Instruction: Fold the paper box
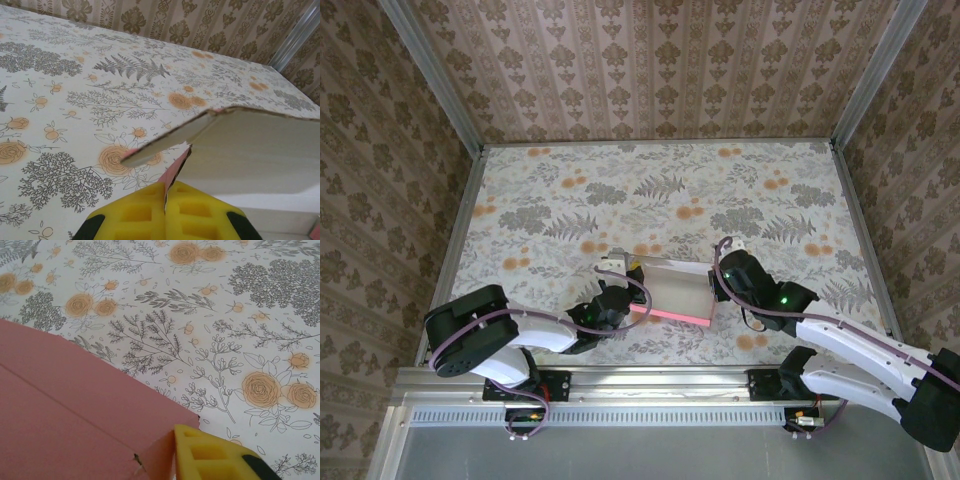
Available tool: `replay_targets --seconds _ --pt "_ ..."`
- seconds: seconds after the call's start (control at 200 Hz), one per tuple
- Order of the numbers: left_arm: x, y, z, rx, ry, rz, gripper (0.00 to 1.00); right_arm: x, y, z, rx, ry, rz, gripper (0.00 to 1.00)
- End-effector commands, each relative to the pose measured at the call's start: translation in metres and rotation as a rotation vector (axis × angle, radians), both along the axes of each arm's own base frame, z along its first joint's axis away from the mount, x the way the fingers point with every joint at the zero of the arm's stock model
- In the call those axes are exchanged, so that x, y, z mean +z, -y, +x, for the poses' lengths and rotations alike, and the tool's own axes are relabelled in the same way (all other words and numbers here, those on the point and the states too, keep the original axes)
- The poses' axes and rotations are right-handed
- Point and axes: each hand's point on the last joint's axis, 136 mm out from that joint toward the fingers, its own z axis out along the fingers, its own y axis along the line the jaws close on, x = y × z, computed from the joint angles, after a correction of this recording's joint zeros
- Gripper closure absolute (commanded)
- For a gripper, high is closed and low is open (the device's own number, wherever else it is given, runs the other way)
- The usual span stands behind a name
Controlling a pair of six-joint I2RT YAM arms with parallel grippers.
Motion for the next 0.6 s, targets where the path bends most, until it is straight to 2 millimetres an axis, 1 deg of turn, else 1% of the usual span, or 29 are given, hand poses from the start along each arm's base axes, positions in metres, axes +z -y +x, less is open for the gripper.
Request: replay_targets --seconds 0.0,0.075,0.185,0.43,0.595 --pt "-0.003 0.006 -0.003 -0.009 -0.014 0.016 0.96 0.004 0.009 0.006 -0.108 0.010 0.004 0.85" --pt "0.000 0.008 -0.004 -0.012 -0.009 0.008 0.96 0.004 0.013 0.008 -0.157 0.013 0.002 0.88" --pt "0.003 0.010 -0.006 -0.017 -0.007 -0.005 0.96 0.005 0.010 0.010 -0.182 0.021 -0.001 0.90" --pt "0.008 0.011 -0.007 -0.025 -0.002 -0.001 0.96 0.009 0.000 0.016 -0.213 0.010 0.009 0.94" --pt "0.008 0.011 -0.009 -0.027 -0.001 0.002 0.97 0.011 -0.008 0.015 -0.229 -0.012 0.050 0.95"
